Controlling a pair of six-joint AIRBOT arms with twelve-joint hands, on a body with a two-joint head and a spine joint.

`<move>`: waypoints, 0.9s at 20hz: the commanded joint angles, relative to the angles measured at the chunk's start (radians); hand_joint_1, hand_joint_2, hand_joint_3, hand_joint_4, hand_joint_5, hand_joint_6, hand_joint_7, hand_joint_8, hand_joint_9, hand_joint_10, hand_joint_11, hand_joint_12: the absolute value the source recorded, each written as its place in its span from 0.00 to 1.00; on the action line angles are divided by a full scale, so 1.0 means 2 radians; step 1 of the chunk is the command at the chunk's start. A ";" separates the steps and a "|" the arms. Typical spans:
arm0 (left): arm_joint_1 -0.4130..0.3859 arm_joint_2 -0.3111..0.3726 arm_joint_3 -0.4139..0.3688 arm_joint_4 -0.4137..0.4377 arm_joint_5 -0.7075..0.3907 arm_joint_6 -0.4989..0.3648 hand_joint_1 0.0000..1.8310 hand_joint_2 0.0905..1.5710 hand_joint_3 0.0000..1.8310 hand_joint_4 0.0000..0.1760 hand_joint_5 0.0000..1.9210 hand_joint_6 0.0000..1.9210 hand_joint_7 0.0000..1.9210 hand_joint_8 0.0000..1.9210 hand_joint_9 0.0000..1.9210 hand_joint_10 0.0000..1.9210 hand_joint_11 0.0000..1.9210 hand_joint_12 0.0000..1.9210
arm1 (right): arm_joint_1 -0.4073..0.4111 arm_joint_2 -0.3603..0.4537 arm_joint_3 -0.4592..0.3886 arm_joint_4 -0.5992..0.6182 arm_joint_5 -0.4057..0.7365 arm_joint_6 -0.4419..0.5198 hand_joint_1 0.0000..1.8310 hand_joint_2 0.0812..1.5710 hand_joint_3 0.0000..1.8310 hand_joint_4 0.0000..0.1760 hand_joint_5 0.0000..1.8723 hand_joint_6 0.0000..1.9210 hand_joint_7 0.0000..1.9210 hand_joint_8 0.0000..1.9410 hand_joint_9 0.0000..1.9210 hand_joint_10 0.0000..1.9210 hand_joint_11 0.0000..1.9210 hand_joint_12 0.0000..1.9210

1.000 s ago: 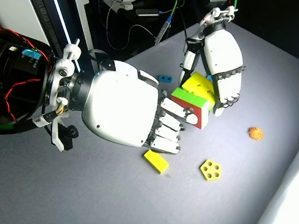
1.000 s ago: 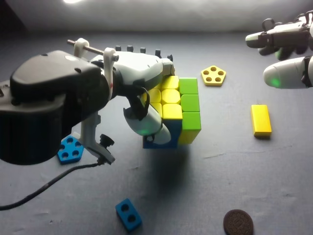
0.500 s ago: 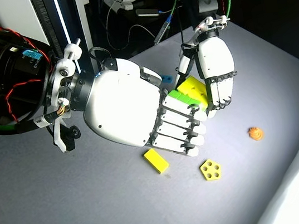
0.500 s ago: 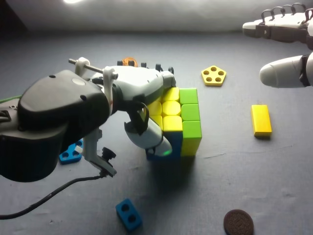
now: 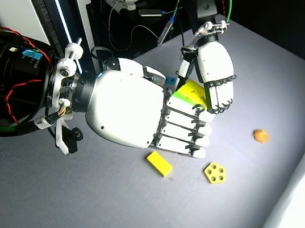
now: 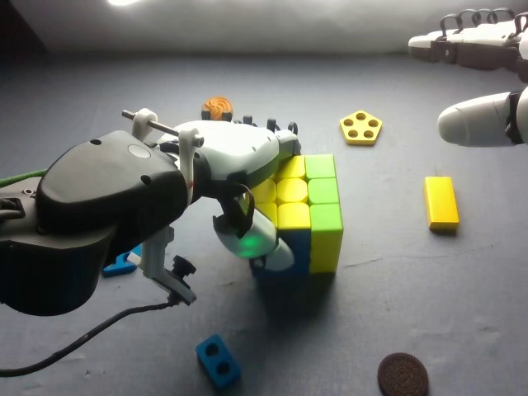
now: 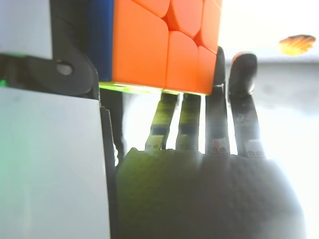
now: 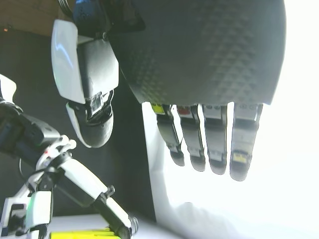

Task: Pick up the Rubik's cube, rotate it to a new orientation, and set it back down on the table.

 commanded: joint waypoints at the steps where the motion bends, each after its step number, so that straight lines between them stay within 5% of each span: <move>1: 0.002 0.000 -0.001 0.013 -0.005 -0.001 0.47 0.68 0.00 0.00 0.19 0.13 0.25 0.14 0.19 0.37 0.01 0.75 | 0.005 0.002 0.001 0.005 0.059 0.004 0.00 0.78 0.00 0.00 0.00 0.00 0.00 0.00 0.04 0.01 0.00 0.25; 2: 0.001 0.000 -0.001 0.013 -0.006 -0.001 0.45 0.66 0.00 0.01 0.17 0.05 0.23 0.05 0.20 0.24 0.01 0.69 | 0.005 0.002 0.001 0.005 0.059 0.004 0.00 0.78 0.00 0.00 0.00 0.00 0.00 0.00 0.03 0.00 0.00 0.22; 4: 0.001 0.000 -0.002 0.013 -0.006 -0.001 0.40 0.62 0.00 0.20 0.09 0.00 0.15 0.00 0.20 0.07 0.00 0.62 | 0.004 0.002 0.001 0.005 0.059 0.004 0.00 0.79 0.00 0.00 0.00 0.00 0.00 0.00 0.03 0.00 0.00 0.21; 6: 0.001 0.000 -0.003 0.012 -0.007 -0.001 0.35 0.58 0.00 0.38 0.01 0.00 0.04 0.00 0.12 0.01 0.00 0.51 | 0.004 0.002 0.001 0.005 0.059 0.004 0.00 0.79 0.00 0.00 0.00 0.00 0.00 0.00 0.03 0.00 0.00 0.15; 8: 0.000 0.000 -0.004 0.011 -0.007 -0.001 0.33 0.55 0.00 0.42 0.00 0.00 0.00 0.00 0.05 0.00 0.00 0.31 | 0.004 0.002 0.001 0.005 0.059 0.004 0.00 0.78 0.00 0.00 0.00 0.00 0.01 0.00 0.04 0.00 0.00 0.09; 10: -0.001 0.001 -0.004 0.011 -0.007 -0.001 0.30 0.54 0.00 0.52 0.00 0.00 0.00 0.00 0.00 0.00 0.00 0.17 | 0.003 0.002 0.001 0.005 0.059 0.004 0.00 0.78 0.00 0.00 0.01 0.00 0.01 0.00 0.05 0.01 0.00 0.13; 16: -0.009 0.009 -0.014 0.020 -0.009 -0.001 0.25 0.52 0.00 0.56 0.00 0.00 0.00 0.00 0.00 0.00 0.00 0.12 | 0.003 0.002 0.001 0.005 0.060 0.004 0.00 0.79 0.00 0.00 0.00 0.00 0.01 0.00 0.04 0.01 0.00 0.00; 18: -0.019 0.016 -0.019 0.025 -0.009 0.003 0.23 0.53 0.00 0.40 0.00 0.00 0.00 0.00 0.00 0.00 0.00 0.12 | 0.003 0.002 0.001 0.005 0.060 0.004 0.01 0.78 0.00 0.00 0.00 0.00 0.01 0.00 0.03 0.00 0.00 0.00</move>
